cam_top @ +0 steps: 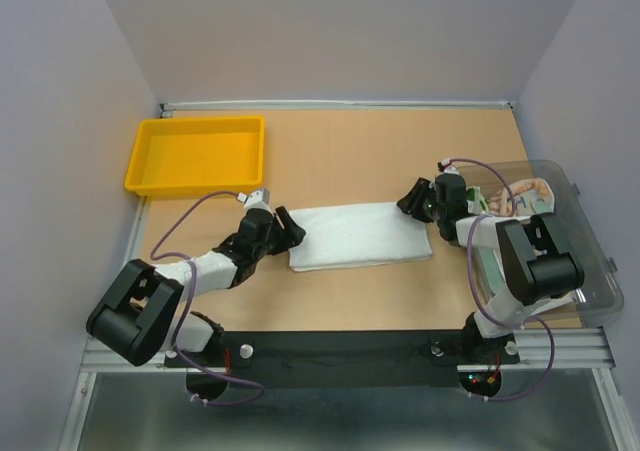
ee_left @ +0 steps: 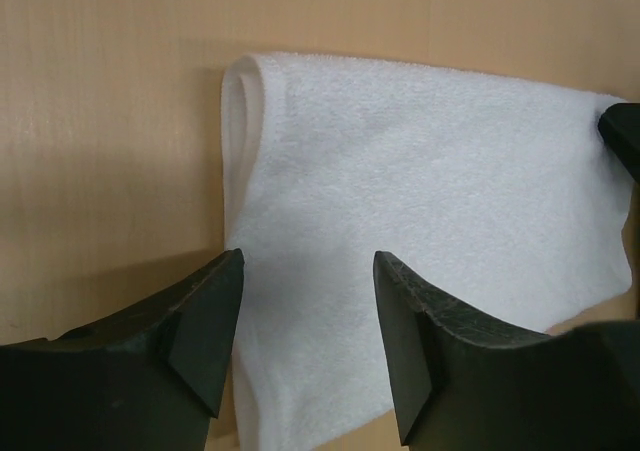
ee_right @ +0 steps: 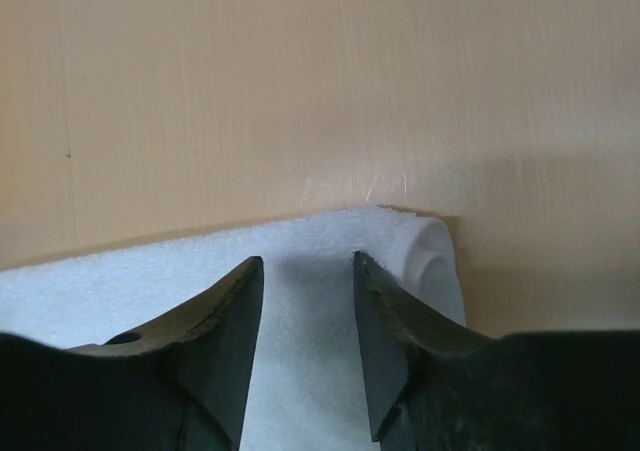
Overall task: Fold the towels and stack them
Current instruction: Smooth out wrinkles on the folded towel, then neatly place the folded towel into the bin
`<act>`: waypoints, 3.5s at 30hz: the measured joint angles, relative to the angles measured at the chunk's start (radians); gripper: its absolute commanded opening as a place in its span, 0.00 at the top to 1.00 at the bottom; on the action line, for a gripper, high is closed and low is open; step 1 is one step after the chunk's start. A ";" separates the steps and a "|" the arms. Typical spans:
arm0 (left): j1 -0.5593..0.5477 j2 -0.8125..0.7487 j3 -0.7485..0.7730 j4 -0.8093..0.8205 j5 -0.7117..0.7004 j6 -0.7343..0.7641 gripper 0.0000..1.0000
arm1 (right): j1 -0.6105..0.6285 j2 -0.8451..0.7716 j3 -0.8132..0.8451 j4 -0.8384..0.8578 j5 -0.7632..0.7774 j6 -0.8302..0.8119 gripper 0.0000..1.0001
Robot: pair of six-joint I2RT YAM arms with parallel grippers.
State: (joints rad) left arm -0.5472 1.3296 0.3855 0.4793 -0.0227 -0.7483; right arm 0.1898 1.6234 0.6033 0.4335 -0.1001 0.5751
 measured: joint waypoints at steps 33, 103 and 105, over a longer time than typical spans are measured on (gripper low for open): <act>0.375 -0.493 0.258 -0.632 -0.041 0.385 0.01 | 0.954 0.320 0.732 -0.779 0.320 -0.442 0.30; 0.137 0.252 -0.019 0.339 0.356 -0.323 0.51 | 0.922 0.084 0.377 -0.307 0.337 -0.346 0.99; 0.135 0.273 -0.023 0.358 0.353 -0.323 0.65 | 0.922 0.084 0.377 -0.303 0.334 -0.346 0.99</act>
State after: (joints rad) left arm -0.4118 1.6024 0.3630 0.8371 0.3305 -1.0710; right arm 1.1118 1.7073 0.9798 0.1303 0.2340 0.2287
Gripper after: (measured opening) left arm 0.479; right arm 0.045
